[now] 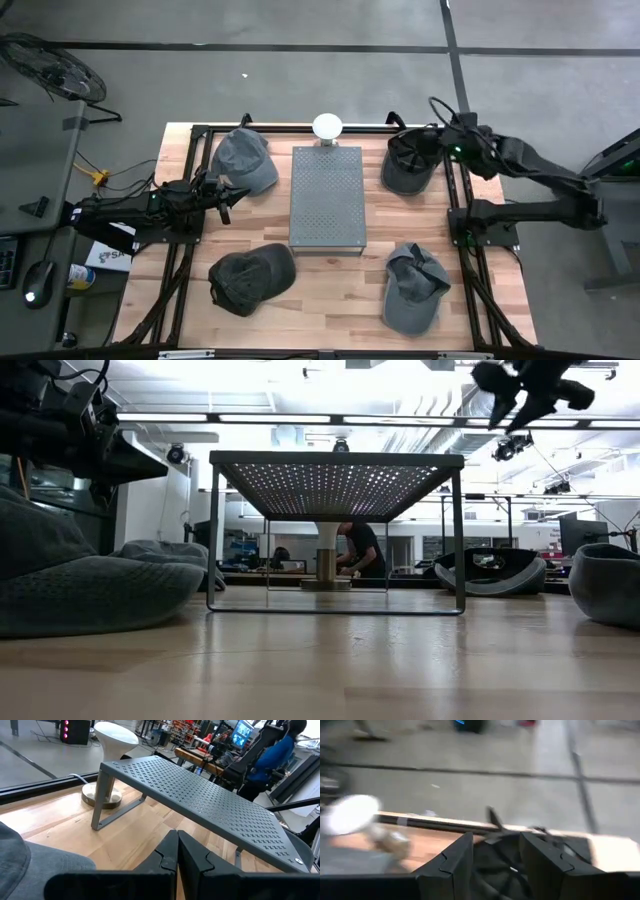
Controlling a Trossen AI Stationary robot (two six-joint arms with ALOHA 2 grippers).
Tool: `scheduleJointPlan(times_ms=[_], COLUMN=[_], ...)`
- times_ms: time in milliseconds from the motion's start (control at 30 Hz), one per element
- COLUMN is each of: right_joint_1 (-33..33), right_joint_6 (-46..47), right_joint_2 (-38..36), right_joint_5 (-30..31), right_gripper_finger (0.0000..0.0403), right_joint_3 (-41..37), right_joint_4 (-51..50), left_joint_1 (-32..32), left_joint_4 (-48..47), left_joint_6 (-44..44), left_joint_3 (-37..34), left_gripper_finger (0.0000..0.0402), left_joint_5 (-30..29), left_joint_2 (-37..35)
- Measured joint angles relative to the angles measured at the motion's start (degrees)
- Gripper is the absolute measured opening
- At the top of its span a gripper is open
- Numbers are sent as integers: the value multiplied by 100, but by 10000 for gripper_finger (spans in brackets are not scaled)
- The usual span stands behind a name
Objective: Pick & Place hat
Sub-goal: Put the top black cap on the shelf
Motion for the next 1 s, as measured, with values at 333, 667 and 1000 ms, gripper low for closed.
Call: scheduleJointPlan(times_ms=[333,667,1000], right_joint_1=[-962,-1429,-1545], right_joint_6=[842,1788,1957], right_joint_2=[877,1453,1741], right_joint_5=[-1195,-1312,-2117], right_gripper_finger=[154,154,154], right_joint_3=[479,466,-195], right_joint_4=[-1527,-2553,-2270], left_joint_1=[2,0,1], left_joint_4=[-2,-1,-2], left_joint_6=[0,1,1], left_joint_3=[0,0,-1], left_gripper_finger=[1,1,1], left_joint_5=[4,6,26], left_joint_2=[2,0,1])
